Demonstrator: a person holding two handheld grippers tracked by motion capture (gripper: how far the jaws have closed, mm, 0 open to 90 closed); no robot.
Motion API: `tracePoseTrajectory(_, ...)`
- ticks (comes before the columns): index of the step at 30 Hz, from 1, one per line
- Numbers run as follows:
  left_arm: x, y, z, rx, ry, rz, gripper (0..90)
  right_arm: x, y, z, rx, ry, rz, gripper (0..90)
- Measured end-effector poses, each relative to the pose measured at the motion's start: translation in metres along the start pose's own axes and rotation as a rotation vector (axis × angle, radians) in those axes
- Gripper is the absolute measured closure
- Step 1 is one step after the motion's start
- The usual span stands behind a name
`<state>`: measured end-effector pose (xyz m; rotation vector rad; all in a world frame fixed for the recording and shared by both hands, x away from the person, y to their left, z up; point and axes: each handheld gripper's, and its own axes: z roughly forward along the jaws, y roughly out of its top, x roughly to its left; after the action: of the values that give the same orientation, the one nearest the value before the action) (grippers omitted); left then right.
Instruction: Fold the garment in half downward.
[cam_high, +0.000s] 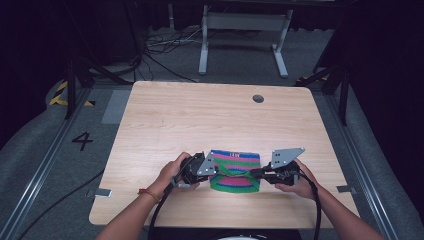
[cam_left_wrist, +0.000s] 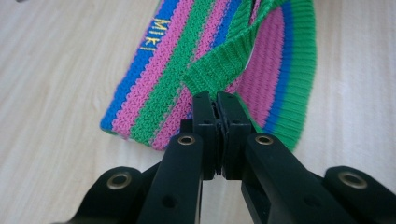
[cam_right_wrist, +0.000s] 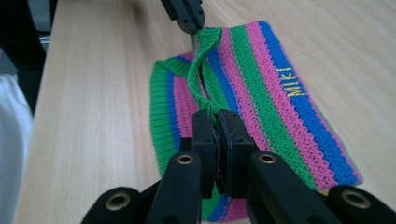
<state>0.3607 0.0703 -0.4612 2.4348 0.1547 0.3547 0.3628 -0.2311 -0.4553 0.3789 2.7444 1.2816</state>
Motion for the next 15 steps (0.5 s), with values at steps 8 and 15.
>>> tracePoseTrajectory(8,-0.018,0.0,0.003,0.048,-0.019,0.038,85.8,0.012,-0.008,0.003,0.046,0.006,-0.013,86.2)
tracePoseTrajectory(15,-0.025,-0.007,0.005,0.069,-0.06,0.027,83.2,0.015,-0.02,0.006,0.091,-0.009,-0.015,85.8)
